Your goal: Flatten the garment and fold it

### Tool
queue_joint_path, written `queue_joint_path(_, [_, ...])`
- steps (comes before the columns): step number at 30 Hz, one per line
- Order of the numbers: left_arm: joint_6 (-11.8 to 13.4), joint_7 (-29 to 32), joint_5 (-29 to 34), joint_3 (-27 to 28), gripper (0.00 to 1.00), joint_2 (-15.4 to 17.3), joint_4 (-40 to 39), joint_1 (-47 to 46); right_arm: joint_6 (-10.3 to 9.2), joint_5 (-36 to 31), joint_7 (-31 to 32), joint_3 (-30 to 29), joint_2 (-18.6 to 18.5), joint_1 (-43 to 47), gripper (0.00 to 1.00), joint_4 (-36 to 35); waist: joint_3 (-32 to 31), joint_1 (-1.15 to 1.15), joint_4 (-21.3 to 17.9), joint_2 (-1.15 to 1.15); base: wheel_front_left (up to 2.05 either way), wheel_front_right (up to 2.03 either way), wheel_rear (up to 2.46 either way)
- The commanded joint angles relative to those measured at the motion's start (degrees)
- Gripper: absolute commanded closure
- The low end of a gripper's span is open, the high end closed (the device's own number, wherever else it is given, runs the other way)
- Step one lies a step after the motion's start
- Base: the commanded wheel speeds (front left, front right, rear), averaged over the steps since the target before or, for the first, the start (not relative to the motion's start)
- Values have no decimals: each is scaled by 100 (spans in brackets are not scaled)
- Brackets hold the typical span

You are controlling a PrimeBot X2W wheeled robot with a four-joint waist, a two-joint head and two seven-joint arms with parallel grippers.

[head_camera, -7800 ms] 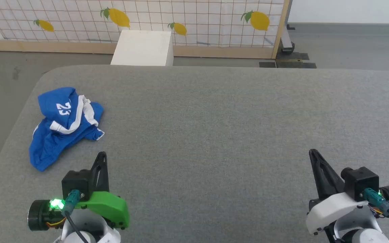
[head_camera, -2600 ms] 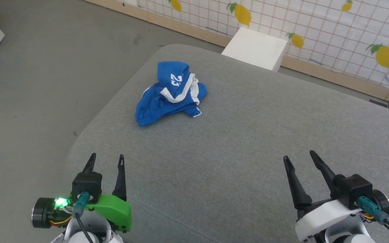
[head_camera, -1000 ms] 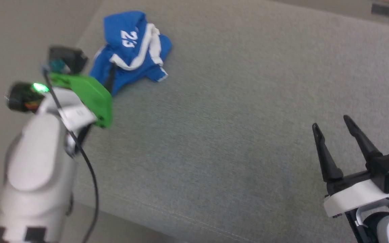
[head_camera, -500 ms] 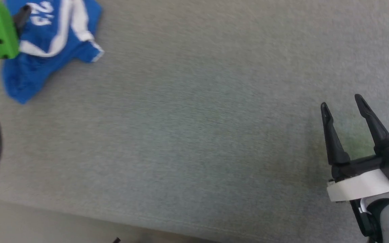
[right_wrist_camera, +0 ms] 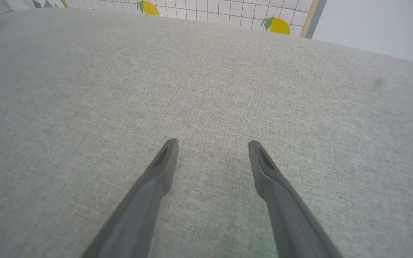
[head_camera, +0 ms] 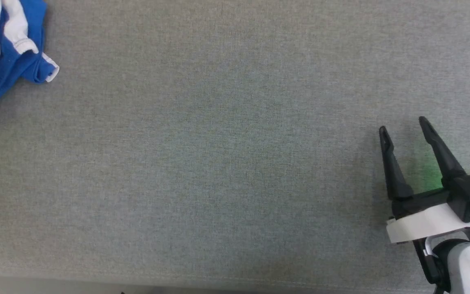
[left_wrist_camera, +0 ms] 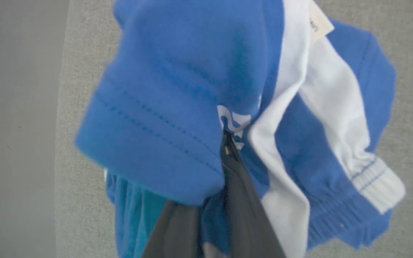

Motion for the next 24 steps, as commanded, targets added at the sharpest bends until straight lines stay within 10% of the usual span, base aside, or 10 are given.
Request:
queue_joint_path(1, [-10,-167,69,-27,100,30,31,-56,-9,-22,-33,32,20,-117,0,39,-208,0,37,0,0,0,0])
queue_joint_path(13, [-43,-2671,466,-489,100,-32,-745,-519,-9,169,-57,170,70,11,0,718,-1906,0,-28,0,0,0,0])
queue_joint_path(24, [43,-2597,-146,-1527,100,-971,-2149,151,-9,248,-52,161,224,3,0,913,-2466,0,-456,0,0,0,0])
